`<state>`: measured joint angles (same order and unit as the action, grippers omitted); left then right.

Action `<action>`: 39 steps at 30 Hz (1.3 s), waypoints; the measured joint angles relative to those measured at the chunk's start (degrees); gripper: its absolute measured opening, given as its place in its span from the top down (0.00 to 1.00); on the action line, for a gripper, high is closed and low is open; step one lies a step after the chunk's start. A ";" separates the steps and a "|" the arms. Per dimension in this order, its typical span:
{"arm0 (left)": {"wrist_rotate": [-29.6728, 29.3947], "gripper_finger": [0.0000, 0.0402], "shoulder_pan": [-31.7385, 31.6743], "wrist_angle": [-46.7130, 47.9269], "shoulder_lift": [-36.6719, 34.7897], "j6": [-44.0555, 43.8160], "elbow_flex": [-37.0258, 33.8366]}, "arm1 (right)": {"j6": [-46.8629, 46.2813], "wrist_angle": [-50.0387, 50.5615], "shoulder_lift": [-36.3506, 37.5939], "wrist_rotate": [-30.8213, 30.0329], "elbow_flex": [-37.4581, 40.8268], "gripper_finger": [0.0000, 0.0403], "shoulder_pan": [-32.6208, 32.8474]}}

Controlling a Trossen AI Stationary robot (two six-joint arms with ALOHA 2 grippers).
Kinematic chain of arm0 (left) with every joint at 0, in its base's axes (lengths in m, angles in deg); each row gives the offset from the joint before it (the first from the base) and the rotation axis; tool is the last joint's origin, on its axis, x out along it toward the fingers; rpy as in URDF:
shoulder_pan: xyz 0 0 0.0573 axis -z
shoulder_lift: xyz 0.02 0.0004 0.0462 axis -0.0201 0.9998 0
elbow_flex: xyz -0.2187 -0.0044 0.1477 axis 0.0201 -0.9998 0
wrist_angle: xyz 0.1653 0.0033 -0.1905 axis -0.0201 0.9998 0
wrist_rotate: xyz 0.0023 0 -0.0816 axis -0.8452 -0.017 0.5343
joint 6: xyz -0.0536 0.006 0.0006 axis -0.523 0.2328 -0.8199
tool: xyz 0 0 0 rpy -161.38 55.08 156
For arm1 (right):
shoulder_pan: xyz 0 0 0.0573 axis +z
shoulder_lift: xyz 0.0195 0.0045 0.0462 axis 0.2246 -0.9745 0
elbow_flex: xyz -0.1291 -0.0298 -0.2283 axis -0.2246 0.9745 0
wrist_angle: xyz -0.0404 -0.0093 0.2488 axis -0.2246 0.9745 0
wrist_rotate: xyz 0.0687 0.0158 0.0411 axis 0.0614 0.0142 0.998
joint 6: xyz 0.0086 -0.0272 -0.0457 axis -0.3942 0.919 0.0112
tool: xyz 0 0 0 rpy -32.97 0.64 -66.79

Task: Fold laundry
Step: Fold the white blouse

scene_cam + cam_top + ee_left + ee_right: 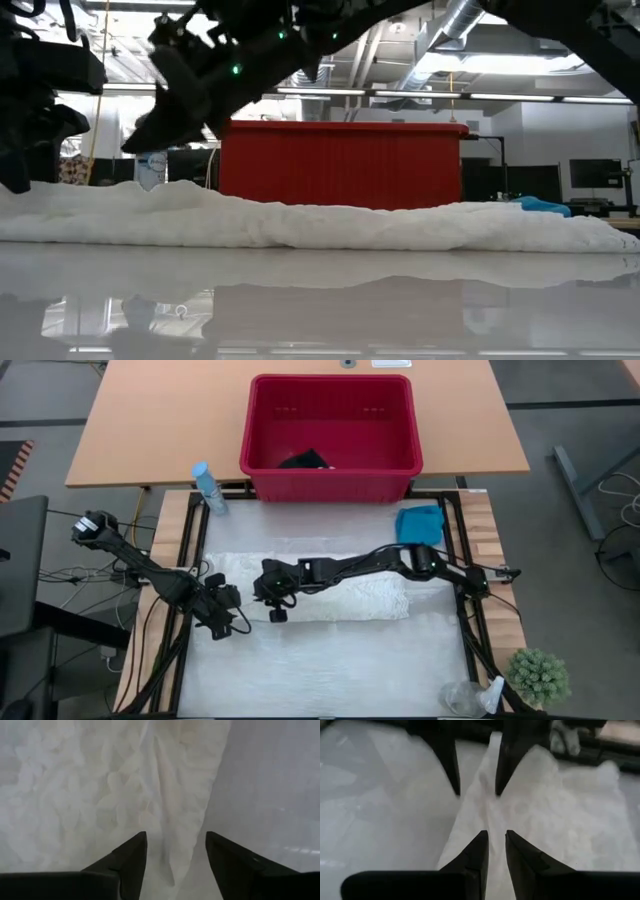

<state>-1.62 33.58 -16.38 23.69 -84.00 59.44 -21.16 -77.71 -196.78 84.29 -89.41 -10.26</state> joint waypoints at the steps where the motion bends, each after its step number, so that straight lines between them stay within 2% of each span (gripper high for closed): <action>1: 0.05 0.52 0.00 -0.03 0.01 -0.18 0.00 | -0.36 -0.34 -0.42 -0.12 0.01 0.78 -0.01; 12: 0.10 0.52 0.00 0.19 0.04 -0.34 0.00 | -0.73 -0.36 -1.18 -3.22 0.01 0.78 -1.05; 27: -0.01 0.52 0.00 1.66 0.04 -0.43 0.00 | 1.17 0.63 -2.65 -1.48 -0.03 0.78 0.69; 39: 2.17 0.52 0.00 1.61 -0.35 -4.64 1.15 | -0.88 2.75 -3.06 -1.44 -0.01 0.78 1.23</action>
<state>0.56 33.58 -14.77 23.34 -88.64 60.59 -22.04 -74.97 -199.84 82.86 -89.42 -9.02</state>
